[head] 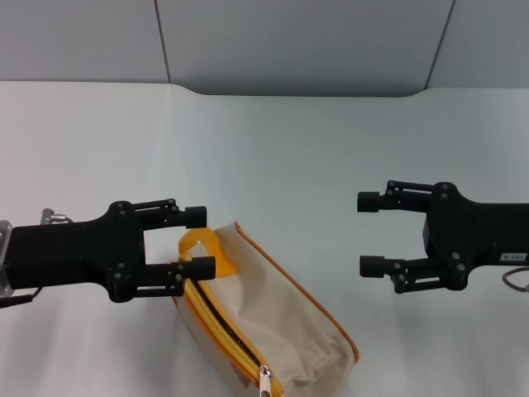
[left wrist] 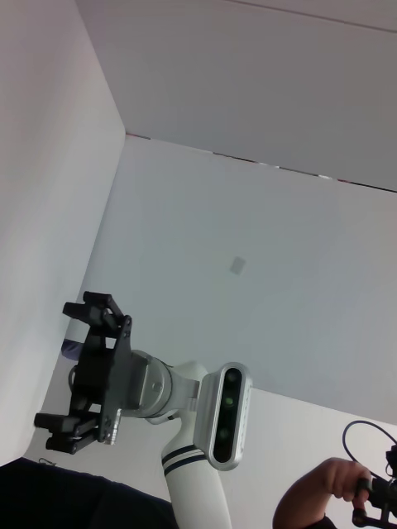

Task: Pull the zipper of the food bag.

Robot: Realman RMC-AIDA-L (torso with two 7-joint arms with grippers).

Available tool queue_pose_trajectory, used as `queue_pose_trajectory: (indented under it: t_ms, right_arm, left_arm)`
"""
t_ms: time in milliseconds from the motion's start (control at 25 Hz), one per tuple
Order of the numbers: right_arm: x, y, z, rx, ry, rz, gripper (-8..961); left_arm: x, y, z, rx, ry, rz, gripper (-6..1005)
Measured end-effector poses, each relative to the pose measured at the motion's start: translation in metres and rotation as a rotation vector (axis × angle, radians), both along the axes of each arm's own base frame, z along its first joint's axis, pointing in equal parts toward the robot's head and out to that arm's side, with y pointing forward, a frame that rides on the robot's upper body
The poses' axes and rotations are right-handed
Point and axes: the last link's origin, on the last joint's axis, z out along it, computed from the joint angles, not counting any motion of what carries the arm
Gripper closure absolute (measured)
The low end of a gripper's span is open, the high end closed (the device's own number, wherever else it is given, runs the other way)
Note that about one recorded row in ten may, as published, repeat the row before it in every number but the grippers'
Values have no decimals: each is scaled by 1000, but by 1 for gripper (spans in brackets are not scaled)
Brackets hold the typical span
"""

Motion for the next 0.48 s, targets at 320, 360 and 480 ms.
queue_pose_trajectory:
  t_ms: [320,360,480]
  right_arm:
    - [1,-2,-1,-13,-5,-1,133]
    - [1,-2,-1,-15,-5,-1,133]
    - [1,-3,-1,-15,-5,-2,133]
  left_arm:
    - [0,0,0,0,3,0,254]
    - [0,0,0,0,3,-1,254]
    - [0,0,0,1,4,-2,254]
